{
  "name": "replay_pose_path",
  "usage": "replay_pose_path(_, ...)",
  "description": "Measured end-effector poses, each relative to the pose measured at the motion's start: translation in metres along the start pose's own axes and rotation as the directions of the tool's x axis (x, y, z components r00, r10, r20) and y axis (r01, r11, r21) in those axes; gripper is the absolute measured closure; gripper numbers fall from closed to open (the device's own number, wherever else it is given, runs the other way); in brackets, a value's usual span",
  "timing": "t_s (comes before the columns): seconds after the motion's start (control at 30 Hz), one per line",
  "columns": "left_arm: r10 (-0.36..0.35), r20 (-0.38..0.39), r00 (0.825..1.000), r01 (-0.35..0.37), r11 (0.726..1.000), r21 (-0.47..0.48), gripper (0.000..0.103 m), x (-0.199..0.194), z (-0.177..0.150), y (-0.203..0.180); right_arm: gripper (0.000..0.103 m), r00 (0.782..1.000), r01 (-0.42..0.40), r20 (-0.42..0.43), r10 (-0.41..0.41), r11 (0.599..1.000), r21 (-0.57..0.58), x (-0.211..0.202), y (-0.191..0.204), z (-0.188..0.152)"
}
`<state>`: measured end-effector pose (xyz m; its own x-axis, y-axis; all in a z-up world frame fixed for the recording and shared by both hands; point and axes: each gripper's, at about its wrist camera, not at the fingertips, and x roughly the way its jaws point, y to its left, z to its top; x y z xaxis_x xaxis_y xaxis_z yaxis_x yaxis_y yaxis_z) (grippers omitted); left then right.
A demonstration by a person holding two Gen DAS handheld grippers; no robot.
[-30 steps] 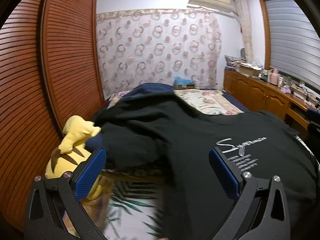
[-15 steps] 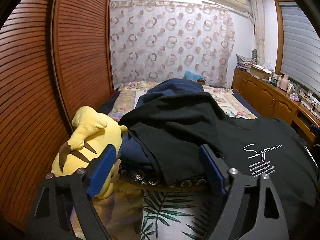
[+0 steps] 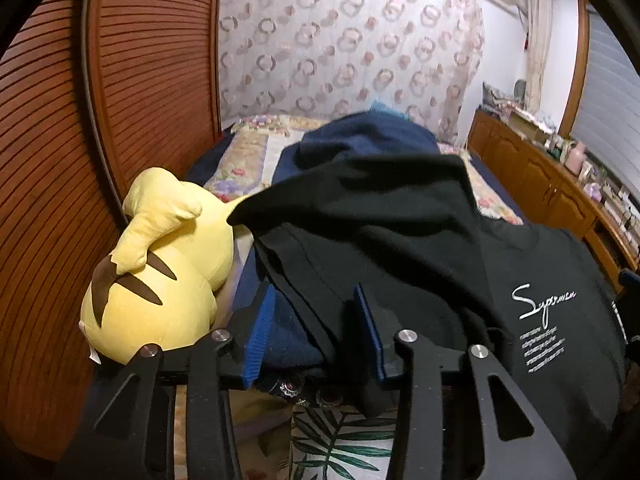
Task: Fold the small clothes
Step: 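Grasp the navy garment with the left gripper and lift it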
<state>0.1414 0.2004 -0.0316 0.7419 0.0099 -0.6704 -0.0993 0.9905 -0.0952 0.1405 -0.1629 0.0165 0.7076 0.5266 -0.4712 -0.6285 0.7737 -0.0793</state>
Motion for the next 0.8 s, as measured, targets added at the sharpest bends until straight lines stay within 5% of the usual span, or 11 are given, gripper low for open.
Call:
replay_pose_path(0.23,-0.048,-0.035,0.998,0.047,0.998,-0.043,0.062,0.010,-0.001,0.008,0.000,1.000,-0.020,-0.022,0.021,0.999,0.037,-0.002,-0.011,-0.001)
replay_pose_path(0.3,-0.051,-0.032,0.998,0.050,0.998,-0.032,0.072,0.009,0.000,0.006,0.000,0.999,-0.015,-0.028,0.016,0.999,0.039,0.000,-0.012,0.001)
replay_pose_path(0.37,-0.060,-0.029,0.998,0.060,0.998,-0.018,0.093,0.009,0.001,0.004,0.000,0.999,-0.013,-0.033,0.014,0.999,0.046,0.002,-0.013,0.003)
replay_pose_path(0.43,-0.075,-0.022,0.997,0.074,0.997,-0.005,0.097,0.007,0.003,0.002,0.000,0.999,-0.008,-0.038,0.010,0.999,0.052,0.003,-0.009,0.006)
replay_pose_path(0.8,-0.160,0.133,0.978,0.148,0.984,0.097,0.098,-0.042,0.036,-0.048,0.000,0.997,0.072,-0.036,-0.071,0.997,0.019,-0.025,-0.027,0.014)
